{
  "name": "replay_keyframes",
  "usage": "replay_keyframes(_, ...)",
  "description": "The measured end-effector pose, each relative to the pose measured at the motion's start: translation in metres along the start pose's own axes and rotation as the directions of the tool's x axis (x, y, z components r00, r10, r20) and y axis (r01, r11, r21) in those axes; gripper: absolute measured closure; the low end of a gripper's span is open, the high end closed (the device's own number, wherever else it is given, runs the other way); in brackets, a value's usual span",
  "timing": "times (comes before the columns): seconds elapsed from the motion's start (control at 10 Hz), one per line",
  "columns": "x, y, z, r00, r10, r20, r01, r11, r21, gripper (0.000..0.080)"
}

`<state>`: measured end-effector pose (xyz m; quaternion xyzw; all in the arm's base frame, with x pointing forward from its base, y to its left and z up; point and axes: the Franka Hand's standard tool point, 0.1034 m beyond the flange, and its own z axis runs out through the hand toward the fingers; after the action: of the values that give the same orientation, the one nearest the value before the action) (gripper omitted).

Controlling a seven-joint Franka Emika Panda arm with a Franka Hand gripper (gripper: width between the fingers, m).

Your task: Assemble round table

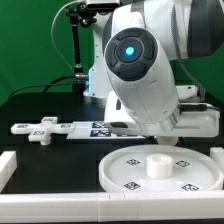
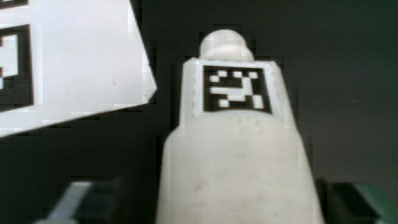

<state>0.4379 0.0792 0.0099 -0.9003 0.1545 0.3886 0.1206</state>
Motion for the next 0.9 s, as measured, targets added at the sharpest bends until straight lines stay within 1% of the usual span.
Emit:
replay_keyframes(0.4, -0.001, -0.001, -0.002, 1.000, -0.002, 0.000, 0.002, 1.000, 0.000, 0.0392)
replay_keyframes(0.5, -0.005, -0.004, -0.009, 1.000, -0.010, -0.001, 0.010, 1.000, 0.000, 0.0392)
replay_keyframes(0.6, -0.018, -0.007, -0.028, 0.999, -0.031, 0.026, 0.031, 1.000, 0.003, 0.0392)
replay_keyframes(0.7, -0.029, -0.004, -0.051, 0.998, -0.052, 0.041, 0.051, 0.999, 0.015, 0.0392)
replay_keyframes(0.8, -0.036, -0.002, -0.073, 0.996, -0.064, 0.058, 0.062, 0.998, 0.027, 0.0392)
replay_keyframes(0.9, -0.033, -0.002, -0.089, 0.997, -0.071, 0.043, 0.070, 0.997, 0.037, 0.0392)
